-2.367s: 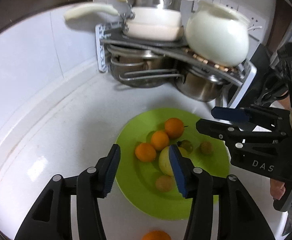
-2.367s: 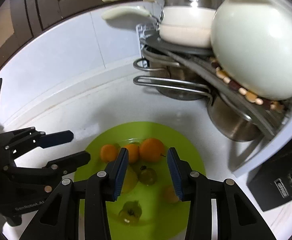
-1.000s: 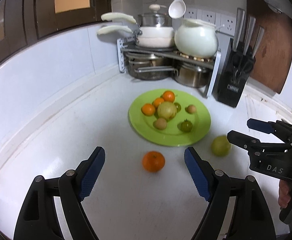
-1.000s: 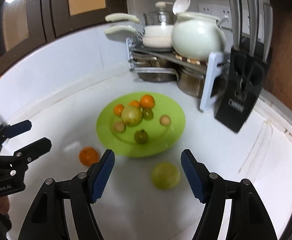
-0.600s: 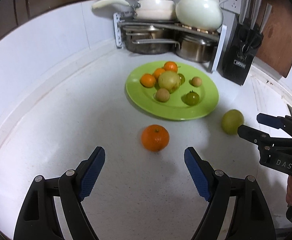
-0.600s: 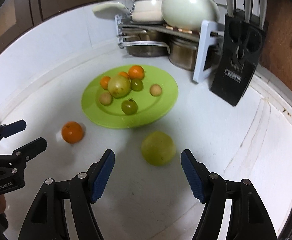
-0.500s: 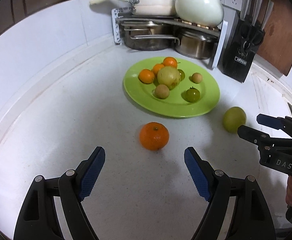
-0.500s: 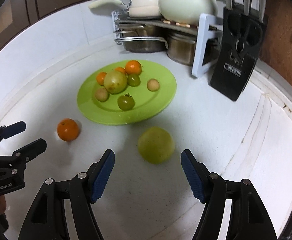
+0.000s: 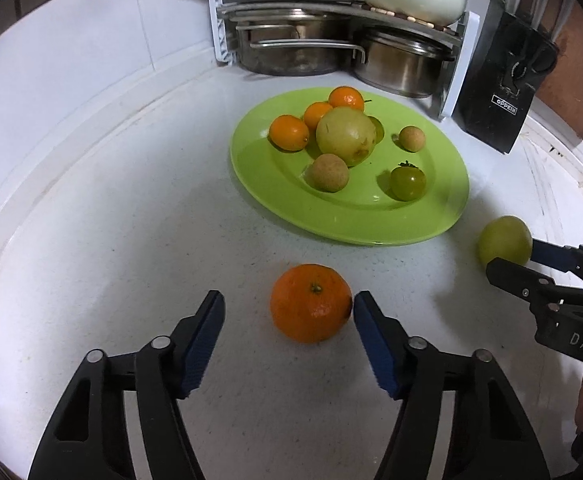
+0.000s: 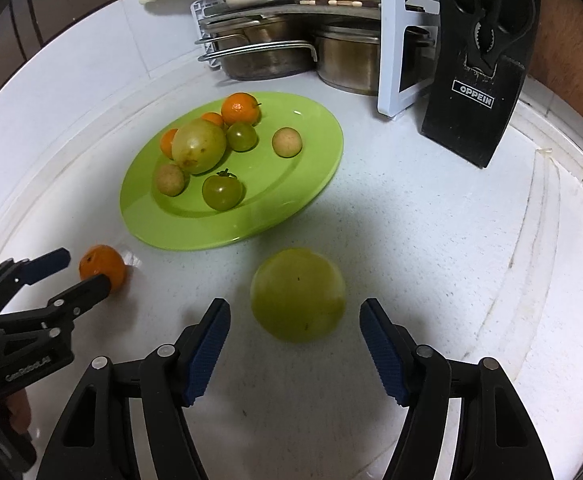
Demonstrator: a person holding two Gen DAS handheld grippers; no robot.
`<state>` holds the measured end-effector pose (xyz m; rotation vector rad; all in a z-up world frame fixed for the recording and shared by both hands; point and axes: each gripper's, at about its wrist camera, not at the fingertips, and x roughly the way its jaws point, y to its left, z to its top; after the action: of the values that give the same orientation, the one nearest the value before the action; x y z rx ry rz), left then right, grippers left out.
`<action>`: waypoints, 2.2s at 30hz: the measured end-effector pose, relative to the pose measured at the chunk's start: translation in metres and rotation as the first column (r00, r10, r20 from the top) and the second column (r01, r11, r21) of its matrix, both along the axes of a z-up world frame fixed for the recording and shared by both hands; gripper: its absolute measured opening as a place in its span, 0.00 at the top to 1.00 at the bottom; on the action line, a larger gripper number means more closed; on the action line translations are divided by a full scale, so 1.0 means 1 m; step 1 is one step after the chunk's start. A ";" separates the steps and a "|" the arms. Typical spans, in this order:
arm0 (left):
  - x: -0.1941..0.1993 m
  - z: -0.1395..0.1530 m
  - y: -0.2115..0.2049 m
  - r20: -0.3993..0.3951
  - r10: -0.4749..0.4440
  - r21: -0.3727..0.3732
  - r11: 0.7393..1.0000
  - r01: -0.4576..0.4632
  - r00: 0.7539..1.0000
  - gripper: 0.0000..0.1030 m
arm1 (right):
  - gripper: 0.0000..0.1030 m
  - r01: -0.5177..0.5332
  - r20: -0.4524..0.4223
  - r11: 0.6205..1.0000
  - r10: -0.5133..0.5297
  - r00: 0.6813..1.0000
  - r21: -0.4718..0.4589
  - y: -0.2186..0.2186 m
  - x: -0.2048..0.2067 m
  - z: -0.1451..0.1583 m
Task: Organize fruits
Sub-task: 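Grasp the last orange with the left tool while the right tool grasps the large pomelo, then lower the orange and pomelo onto the green plate and open both tools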
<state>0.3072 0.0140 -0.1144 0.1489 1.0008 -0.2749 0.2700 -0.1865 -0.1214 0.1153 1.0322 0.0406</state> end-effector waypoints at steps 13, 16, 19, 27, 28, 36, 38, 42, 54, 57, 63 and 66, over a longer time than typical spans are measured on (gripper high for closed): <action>0.007 -0.006 -0.007 -0.024 -0.028 -0.030 0.999 0.027 0.999 0.59 | 0.50 0.001 -0.031 0.999 0.000 1.000 0.039 -0.006 0.009 -0.010; 0.007 -0.006 -0.008 -0.024 -0.028 -0.029 0.999 0.027 0.999 0.59 | 0.51 0.003 -0.031 0.999 -0.001 1.000 0.037 -0.006 0.009 -0.010; 0.006 -0.006 -0.008 -0.021 -0.024 -0.024 0.999 0.024 0.999 0.59 | 0.51 0.003 -0.031 0.999 -0.002 1.000 0.037 -0.006 0.008 -0.010; -0.002 0.001 -0.007 0.003 -0.018 -0.031 0.999 0.018 1.000 0.59 | 0.51 0.008 -0.018 0.999 -0.007 1.000 0.046 -0.007 0.004 -0.008; -0.003 0.002 -0.007 0.006 -0.019 -0.032 0.999 0.019 1.000 0.59 | 0.51 0.007 -0.013 0.999 -0.006 1.000 0.047 -0.007 0.003 -0.006; -0.019 0.027 -0.006 0.065 -0.024 -0.046 0.999 0.026 0.998 0.59 | 0.51 -0.025 0.042 0.999 0.023 0.999 0.048 -0.005 -0.008 0.016; -0.024 0.035 -0.006 0.081 -0.025 -0.052 0.998 0.029 0.996 0.59 | 0.51 -0.037 0.060 0.998 0.034 0.998 0.054 -0.005 -0.010 0.024; -0.030 0.053 -0.007 0.125 -0.032 -0.063 0.997 0.040 0.992 0.59 | 0.51 -0.063 0.095 0.996 0.057 0.994 0.058 -0.004 -0.012 0.039; -0.023 0.088 -0.019 0.213 -0.048 -0.062 0.996 0.063 0.976 0.59 | 0.51 -0.140 0.163 0.989 0.129 0.978 0.053 -0.006 0.006 0.068; -0.014 0.091 -0.023 0.220 -0.049 -0.064 0.996 0.064 0.974 0.59 | 0.51 -0.161 0.175 0.986 0.151 0.973 0.044 -0.006 0.017 0.074; 0.005 0.091 -0.029 0.210 -0.043 -0.061 0.996 0.058 0.977 0.59 | 0.51 -0.199 0.182 0.980 0.193 0.964 0.016 -0.005 0.042 0.080; 0.016 0.089 -0.030 0.204 -0.039 -0.050 0.997 0.051 0.978 0.59 | 0.51 -0.210 0.178 0.978 0.204 0.963 0.014 -0.004 0.055 0.079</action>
<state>0.3235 -0.0164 -0.0257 0.1463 0.7875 -0.3219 0.3246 -0.1905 -0.0423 0.0320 0.8636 0.2538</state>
